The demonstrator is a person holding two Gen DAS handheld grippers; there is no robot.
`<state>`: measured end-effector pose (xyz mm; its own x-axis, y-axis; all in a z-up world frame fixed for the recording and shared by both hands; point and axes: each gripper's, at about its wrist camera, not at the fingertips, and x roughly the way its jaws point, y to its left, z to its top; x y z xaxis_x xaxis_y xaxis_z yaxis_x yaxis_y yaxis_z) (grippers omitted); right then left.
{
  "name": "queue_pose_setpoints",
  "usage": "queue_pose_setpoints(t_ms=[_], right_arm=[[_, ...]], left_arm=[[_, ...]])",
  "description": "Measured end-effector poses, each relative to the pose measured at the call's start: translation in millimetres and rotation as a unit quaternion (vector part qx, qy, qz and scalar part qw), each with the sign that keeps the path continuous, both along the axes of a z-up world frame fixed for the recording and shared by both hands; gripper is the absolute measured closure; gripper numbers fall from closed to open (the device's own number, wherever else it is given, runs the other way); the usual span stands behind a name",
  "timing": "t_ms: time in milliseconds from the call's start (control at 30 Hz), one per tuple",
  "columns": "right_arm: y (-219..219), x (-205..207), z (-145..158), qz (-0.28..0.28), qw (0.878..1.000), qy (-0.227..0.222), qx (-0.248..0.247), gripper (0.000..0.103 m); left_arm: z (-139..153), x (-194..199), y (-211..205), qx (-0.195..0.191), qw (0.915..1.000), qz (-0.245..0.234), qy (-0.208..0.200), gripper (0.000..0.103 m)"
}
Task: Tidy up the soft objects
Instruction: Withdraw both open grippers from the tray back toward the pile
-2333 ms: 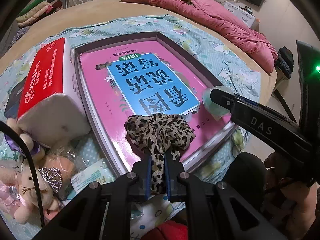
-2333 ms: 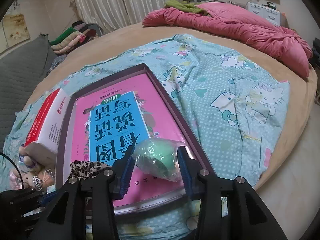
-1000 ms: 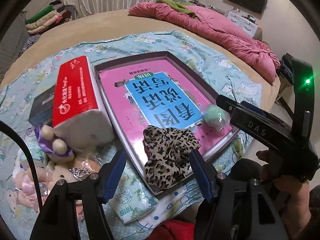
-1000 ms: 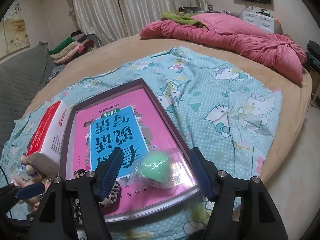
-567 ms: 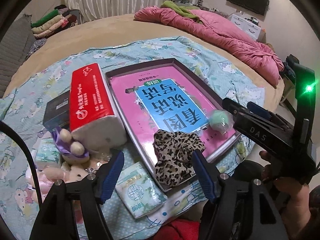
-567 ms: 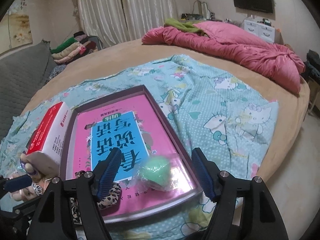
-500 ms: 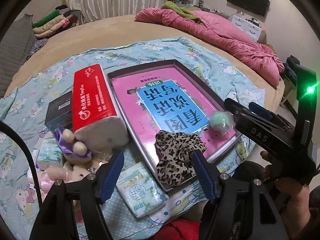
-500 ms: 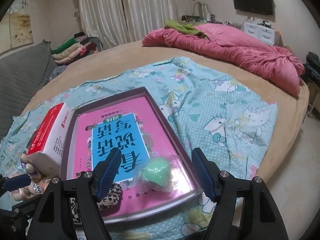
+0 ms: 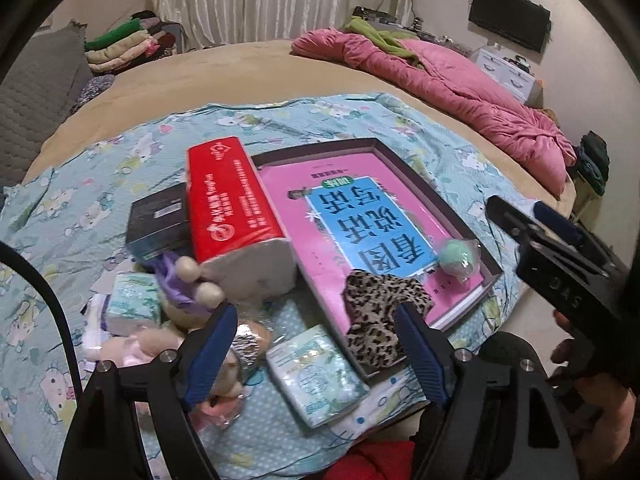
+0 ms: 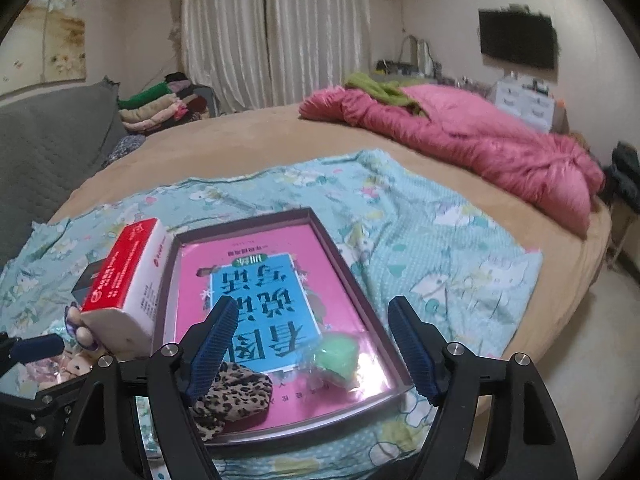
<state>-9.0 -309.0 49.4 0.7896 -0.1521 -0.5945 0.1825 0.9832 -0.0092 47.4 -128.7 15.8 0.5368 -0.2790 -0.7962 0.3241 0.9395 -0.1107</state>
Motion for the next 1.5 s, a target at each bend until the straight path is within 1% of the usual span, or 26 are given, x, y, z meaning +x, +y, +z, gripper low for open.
queue_pose_setpoints(t_ms=[167,367,467,800,1100,1300,1500], right_arm=[[17.9,-8.1,16.2,0.017,0.999,-0.022,-0.022,0.024],[32.3,-12.3,33.6,0.041,0.999,-0.03,-0.009,0.024],[40.2,-15.8,39.6,0.049,0.998,-0.037,-0.019,0.024],[70.9,-22.0,48.2,0.102,0.994,-0.025,-0.014,0.024],[90.0,-30.0,58.5,0.131,0.991,-0.029,-0.019,0.024],[96.5,-31.3,62.3,0.144,0.989,-0.032,-0.013,0.024],[109.8,-30.6,52.3,0.171,0.985,-0.013,-0.019,0.024]], left_arm=[[4.0,-0.5,17.7,-0.006,0.9999,0.016,0.0,0.023],[11.1,-4.4,34.8,-0.002,0.9995,0.031,-0.011,0.022],[15.1,-6.0,43.8,-0.006,0.9992,0.039,-0.011,0.022],[27.8,-9.5,81.7,-0.01,0.9971,0.073,-0.015,0.022],[34.9,-9.7,136.1,-0.021,0.9911,0.13,-0.016,0.022],[28.6,-11.9,166.3,-0.016,0.9863,0.164,-0.006,0.022],[18.4,-14.3,185.9,-0.017,0.9831,0.182,0.004,0.022]])
